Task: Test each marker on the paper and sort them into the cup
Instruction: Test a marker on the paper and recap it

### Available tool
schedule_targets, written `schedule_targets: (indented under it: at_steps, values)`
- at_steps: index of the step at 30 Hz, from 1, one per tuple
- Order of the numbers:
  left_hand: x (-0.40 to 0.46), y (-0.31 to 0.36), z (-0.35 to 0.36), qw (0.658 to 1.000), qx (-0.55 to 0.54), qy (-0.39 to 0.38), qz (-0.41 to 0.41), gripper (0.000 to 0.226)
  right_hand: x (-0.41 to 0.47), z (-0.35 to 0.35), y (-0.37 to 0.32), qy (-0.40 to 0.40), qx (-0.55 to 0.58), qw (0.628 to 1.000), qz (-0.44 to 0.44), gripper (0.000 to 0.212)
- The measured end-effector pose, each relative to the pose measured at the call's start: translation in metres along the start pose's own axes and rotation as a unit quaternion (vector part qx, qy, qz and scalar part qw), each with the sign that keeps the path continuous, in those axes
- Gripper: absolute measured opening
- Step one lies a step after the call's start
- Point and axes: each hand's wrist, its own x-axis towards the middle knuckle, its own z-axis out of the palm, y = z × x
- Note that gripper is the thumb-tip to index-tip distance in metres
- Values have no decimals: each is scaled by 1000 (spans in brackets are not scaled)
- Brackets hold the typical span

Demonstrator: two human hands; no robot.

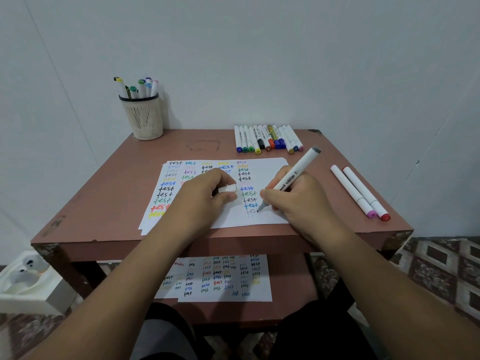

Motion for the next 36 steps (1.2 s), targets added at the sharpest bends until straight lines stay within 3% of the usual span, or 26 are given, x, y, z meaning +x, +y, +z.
schedule_targets:
  at_steps: [5,10,13,25,36]
  values:
    - [0,-2,0,1000,-10,1,16,17,1,1,2,15,-21,1000,-9,14]
    - [-2,-2,-1,999,-39,-11,23,17,1,-1,3,21,167,985,-20,13]
    - [-1,-2,-1,998,-48,-15,24,19,0,0,0,13,206,978,-30,15]
    - [-5,-2,-3,994,-61,-59,69,23,-4,2,-4,-45,81,993,-71,22]
    - [-7,-5,-4,993,-36,-51,104,15,-6,10,-7,-45,67,993,-83,28]
